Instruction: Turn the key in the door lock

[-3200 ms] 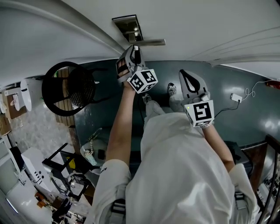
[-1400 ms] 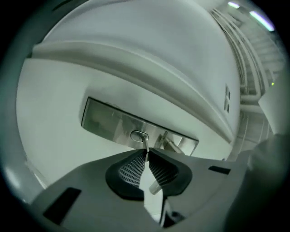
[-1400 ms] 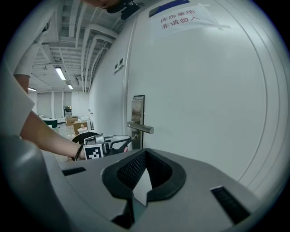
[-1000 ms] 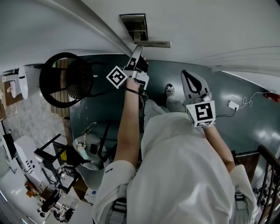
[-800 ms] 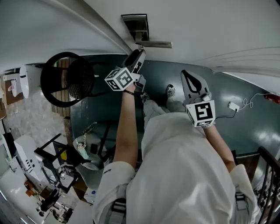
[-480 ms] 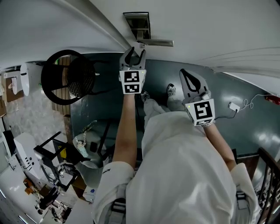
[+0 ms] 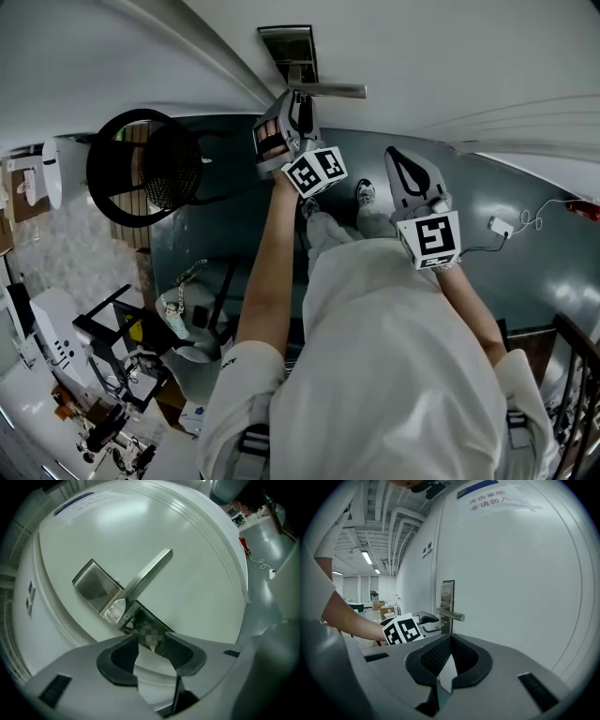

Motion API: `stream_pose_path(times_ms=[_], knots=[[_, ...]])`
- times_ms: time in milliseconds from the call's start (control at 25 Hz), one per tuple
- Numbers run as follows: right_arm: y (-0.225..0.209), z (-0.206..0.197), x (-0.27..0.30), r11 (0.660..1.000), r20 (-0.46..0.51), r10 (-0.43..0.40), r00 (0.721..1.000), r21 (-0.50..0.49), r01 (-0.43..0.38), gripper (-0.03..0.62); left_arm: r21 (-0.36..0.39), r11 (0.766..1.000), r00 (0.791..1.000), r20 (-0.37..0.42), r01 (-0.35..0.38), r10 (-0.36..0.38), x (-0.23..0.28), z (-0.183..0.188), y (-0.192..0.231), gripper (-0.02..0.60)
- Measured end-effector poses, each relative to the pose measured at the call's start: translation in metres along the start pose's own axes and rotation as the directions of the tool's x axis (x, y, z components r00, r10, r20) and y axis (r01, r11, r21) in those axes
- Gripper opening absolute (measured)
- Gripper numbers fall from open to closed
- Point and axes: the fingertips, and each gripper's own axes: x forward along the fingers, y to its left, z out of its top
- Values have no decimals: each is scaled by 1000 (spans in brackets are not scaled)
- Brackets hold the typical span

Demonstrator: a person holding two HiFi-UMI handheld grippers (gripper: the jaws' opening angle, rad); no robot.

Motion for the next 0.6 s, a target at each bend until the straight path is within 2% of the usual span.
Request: stream_pose_path(times_ms=[120,160,200,240,320,360,400,480,520,560,600], knots=[[-2,0,-3,1000,-1,-8,1000,4,8,-8,-36,999,1000,9,-4,4,-2,2,-3,168],[-3,-1,-4,1000,-1,-13,1000,5,13,-8,-55,998,1000,7,-8,9,-3,3,-3,99],[-5,-1,-5,1000,-2,-17,1000,6,17,-8,-72,997,1000,5,-12,12,-4,3,-2,63],[-6,-3,-6,1000,-5,-21,1000,5,21,-8,-95,995,1000,5,-13,13,-4,3,-2,54],[-7,-4,-6,1000,-10,-23,1000,5,23,-8,-199,980,1000,12,1,1,-4,3,1,51],[-6,-3,-6,1000,-7,-23,1000,6,23,-8,-285,958,1000,22,16,-10,-4,3,4,49],[-5,-1,-6,1000,-3,-22,1000,8,22,-8,-380,924,999,34,33,-22,-4,3,7,49],[-4,1,-5,1000,4,-18,1000,10,18,-8,-563,824,998,60,62,-35,-4,2,12,51],[-3,0,-5,1000,4,-16,1000,10,16,-8,-639,766,997,70,72,-36,-5,2,15,54],[-3,0,-5,1000,6,-15,1000,10,15,-8,-692,718,996,76,78,-35,-6,1,18,57],[-3,0,-5,1000,8,-15,1000,11,15,-8,-712,697,997,76,79,-35,-6,0,19,60]])
